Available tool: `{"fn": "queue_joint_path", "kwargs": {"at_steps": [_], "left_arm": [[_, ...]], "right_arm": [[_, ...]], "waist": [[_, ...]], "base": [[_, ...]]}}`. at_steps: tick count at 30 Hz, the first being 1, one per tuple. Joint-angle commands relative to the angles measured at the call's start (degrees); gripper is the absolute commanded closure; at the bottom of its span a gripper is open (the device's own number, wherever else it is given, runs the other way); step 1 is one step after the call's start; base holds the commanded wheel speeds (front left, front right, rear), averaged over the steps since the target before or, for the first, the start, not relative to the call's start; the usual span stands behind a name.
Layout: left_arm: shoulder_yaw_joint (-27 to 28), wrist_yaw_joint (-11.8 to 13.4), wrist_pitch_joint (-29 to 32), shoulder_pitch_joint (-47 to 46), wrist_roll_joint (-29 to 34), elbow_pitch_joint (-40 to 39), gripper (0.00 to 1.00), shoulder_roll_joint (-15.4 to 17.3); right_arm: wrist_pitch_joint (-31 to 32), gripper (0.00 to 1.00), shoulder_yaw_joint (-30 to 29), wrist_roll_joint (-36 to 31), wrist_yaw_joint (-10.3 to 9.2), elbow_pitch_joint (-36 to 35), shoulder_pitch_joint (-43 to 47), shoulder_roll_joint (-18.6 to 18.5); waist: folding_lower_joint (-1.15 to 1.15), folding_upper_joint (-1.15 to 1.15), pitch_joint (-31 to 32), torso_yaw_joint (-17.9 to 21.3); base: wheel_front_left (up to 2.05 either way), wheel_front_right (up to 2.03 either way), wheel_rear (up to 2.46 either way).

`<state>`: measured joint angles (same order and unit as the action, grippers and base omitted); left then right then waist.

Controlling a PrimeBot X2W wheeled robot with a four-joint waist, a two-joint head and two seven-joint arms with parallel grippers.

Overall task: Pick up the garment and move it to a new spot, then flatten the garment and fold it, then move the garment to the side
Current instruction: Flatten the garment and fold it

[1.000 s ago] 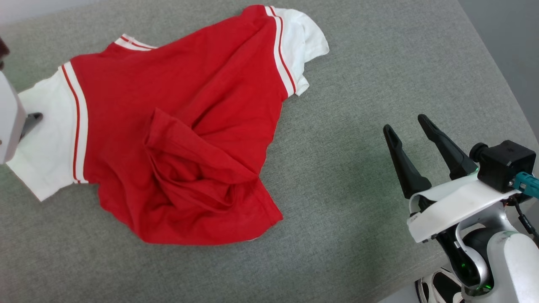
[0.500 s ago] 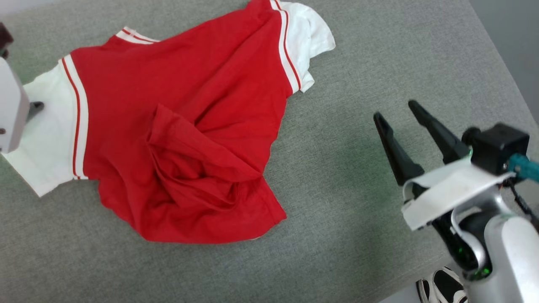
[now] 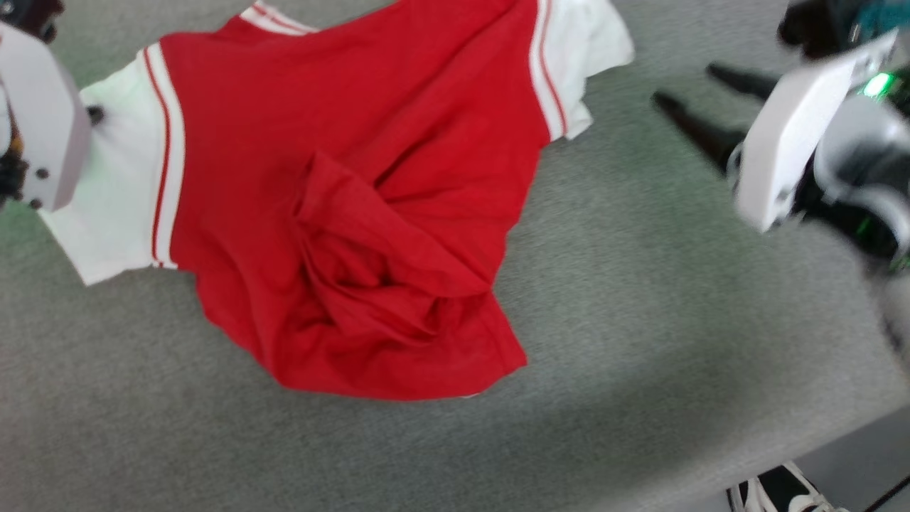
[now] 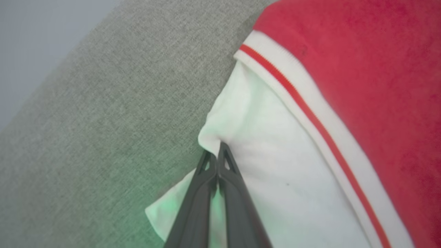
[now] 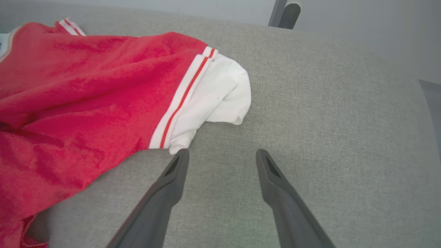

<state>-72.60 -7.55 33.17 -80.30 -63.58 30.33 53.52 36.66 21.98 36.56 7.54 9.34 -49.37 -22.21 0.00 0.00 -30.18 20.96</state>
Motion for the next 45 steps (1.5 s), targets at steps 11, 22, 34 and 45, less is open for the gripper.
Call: {"fn": "queue_joint_path", "kwargs": {"at_steps": [11,22,34,45], "left_arm": [[-1.26,0.14,-0.63,-5.05,2.31,-3.51,1.0,-6.01],[-1.97,0.16,-0.28,-6.98,4.09,-5.65,1.0,-7.95],[-2.14,0.22,-2.35,-6.48,1.73,-3.75,1.0,-7.69],[2.26,0.15,-15.51,-7.03,-10.85,4.08,1.0,-12.51]], "right_arm": [[7.73,0.0,0.96,5.26,-0.06,22.23,-21.84,-0.92],[6.73,0.0,8.38,5.83,-0.06,35.96,-28.05,0.22],[5.12,1.0,16.36,12.56,0.12,35.11,-28.87,-1.16],[-14.24,1.0,17.2,12.5,-0.05,37.88,-33.74,-4.56]], "waist": [[0.0,0.0,-7.71,-8.2],[0.0,0.0,-11.3,-10.53],[0.0,0.0,-11.0,-10.3],[0.0,0.0,-3.83,-13.94]], "base": [[0.0,0.0,0.0],[0.0,0.0,0.0],[0.0,0.0,0.0],[0.0,0.0,0.0]]}}
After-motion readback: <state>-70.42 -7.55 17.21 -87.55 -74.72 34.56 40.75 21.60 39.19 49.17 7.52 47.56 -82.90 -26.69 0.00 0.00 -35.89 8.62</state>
